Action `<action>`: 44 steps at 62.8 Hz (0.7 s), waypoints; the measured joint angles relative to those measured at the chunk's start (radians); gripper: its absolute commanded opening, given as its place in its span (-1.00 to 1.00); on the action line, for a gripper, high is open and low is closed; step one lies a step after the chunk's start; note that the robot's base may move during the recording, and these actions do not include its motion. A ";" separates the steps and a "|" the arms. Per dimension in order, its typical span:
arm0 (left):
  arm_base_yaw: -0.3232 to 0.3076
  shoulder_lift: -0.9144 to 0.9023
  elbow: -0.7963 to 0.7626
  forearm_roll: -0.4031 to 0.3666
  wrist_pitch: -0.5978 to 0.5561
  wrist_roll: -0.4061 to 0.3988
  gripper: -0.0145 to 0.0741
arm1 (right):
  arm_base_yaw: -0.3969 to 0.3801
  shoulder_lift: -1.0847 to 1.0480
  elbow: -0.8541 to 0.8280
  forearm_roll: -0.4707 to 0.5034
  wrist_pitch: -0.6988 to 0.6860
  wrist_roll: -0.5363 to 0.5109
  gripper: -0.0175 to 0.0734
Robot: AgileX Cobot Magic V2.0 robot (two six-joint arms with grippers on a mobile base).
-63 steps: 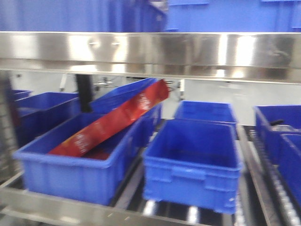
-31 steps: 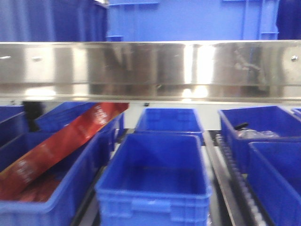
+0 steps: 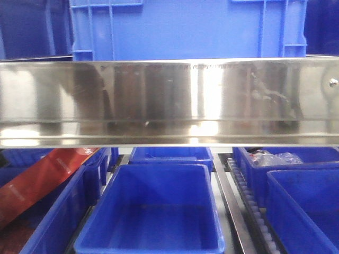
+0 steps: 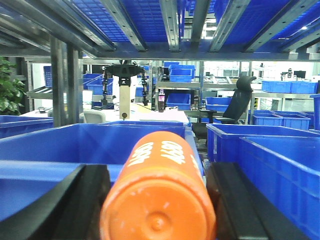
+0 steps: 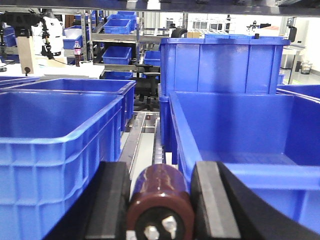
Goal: Place cylindrical capacitor in blue bin on shelf
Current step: 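Move both held capacitors over the blue bins on the shelf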
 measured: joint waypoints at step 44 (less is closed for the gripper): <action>0.000 0.000 0.000 0.000 0.000 0.000 -0.92 | 0.000 0.000 0.000 0.000 0.000 0.000 -0.97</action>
